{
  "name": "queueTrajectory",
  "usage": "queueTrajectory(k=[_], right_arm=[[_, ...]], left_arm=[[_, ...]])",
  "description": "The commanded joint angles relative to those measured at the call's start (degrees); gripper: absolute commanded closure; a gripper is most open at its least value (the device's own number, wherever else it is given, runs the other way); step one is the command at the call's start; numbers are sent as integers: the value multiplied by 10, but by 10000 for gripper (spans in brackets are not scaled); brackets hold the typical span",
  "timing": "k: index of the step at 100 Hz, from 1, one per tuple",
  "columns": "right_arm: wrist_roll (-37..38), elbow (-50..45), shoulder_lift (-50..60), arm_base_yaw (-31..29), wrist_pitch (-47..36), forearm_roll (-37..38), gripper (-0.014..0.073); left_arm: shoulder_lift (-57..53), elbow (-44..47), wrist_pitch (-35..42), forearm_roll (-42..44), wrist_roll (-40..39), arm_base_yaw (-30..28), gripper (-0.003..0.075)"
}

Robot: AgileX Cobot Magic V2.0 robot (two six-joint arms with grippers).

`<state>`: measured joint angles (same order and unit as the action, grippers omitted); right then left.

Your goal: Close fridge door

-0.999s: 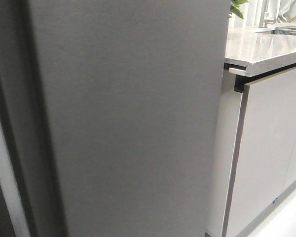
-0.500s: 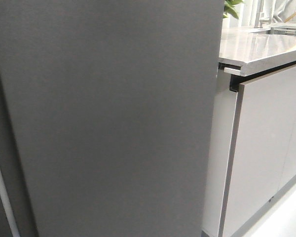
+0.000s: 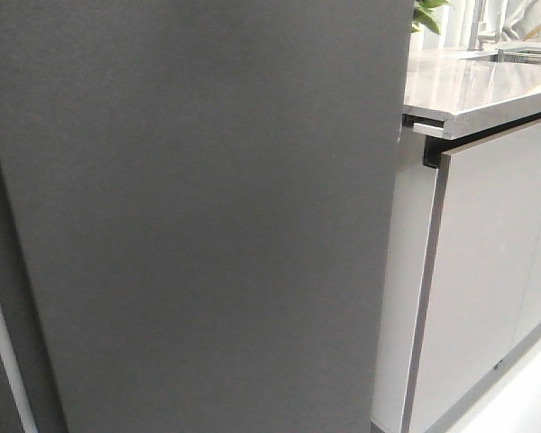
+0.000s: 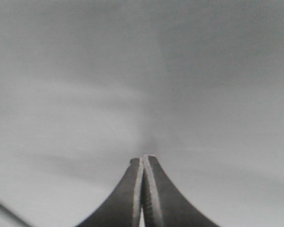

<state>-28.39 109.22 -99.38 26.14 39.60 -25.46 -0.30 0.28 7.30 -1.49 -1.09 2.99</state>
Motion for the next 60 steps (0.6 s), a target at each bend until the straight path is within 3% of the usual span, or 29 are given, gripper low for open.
queueTrajectory(k=[1, 28, 60], right_arm=[[27, 20, 73, -6, -19, 31, 637], [91, -58, 226, -31, 27, 112, 637], [138, -356, 495, -39, -49, 112, 637]], left_arm=[[-6, 20, 42, -2, -2, -2, 740], [-6, 20, 42, -2, -2, -2, 740], [-6, 20, 42, -2, -2, -2, 740]])
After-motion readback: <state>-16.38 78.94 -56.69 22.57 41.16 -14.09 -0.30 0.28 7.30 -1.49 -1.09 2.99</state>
